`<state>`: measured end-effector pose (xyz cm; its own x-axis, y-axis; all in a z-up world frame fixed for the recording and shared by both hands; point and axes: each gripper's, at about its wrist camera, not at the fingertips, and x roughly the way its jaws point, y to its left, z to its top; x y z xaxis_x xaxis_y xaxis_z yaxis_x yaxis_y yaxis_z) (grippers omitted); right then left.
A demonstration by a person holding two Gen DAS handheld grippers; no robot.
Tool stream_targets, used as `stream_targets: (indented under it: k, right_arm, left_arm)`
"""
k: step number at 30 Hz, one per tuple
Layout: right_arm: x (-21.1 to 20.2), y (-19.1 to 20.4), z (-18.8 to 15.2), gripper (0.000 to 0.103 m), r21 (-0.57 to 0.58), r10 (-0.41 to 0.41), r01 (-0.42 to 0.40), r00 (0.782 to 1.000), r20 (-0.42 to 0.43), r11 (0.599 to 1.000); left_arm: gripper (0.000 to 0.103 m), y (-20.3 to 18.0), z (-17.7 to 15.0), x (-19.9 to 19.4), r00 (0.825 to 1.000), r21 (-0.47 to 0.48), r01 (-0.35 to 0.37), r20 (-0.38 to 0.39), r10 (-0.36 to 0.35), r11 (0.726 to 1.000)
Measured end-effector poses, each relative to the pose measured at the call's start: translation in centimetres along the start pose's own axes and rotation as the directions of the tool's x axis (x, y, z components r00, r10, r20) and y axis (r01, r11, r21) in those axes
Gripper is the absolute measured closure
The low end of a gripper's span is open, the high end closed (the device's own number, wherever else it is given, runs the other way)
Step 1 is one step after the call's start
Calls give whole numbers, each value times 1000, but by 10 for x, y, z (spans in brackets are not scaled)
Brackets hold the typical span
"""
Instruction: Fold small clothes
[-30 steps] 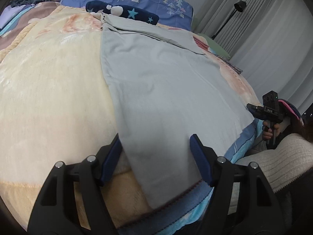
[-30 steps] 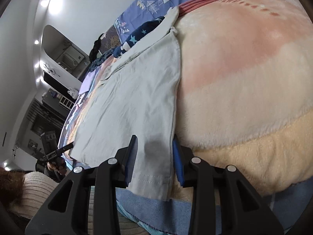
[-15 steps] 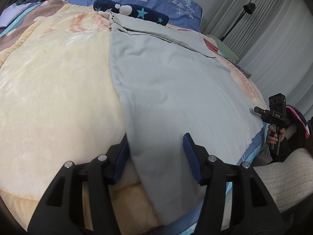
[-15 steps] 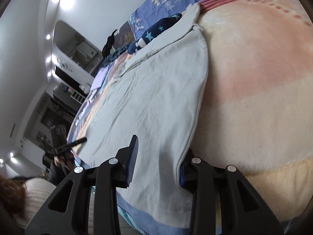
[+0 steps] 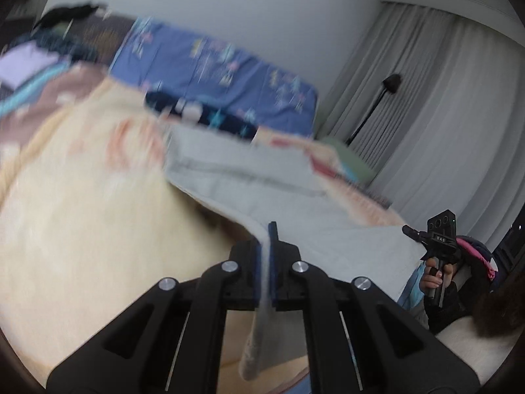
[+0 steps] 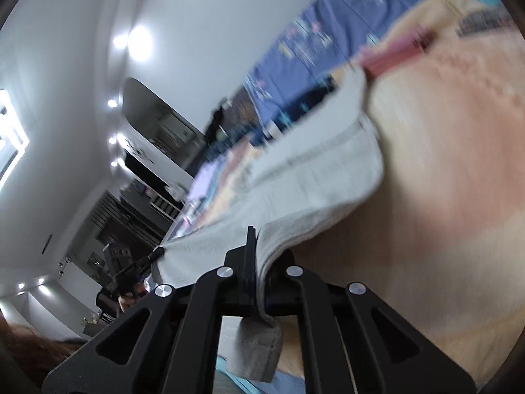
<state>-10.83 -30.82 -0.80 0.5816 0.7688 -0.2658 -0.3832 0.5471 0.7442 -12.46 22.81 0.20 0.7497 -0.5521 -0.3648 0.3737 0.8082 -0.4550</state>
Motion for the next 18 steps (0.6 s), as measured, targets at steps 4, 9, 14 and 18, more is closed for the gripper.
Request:
stream_targets:
  k: [4,9,14,18]
  right_arm:
    - [-25,46,21,100,-126,35,-24,996,83,992]
    - [-82,83,-10,100,-244,10,36,983,185,969]
    - [-90,79,-35,100,-227,-72,113,981,183,967]
    - [-48,59,-21,100,-191,-95,117,988,124,975]
  left_arm:
    - [99,-30,23,-26,995,37,23,95,-26,999]
    - [99,-50,-2,-75,990,35,5,140,-10,999]
    - [98,-42,-34,-83,993,-51,-34,112,40,998]
    - [98,-31,-27,-53,998,-76,-39,56,43,996]
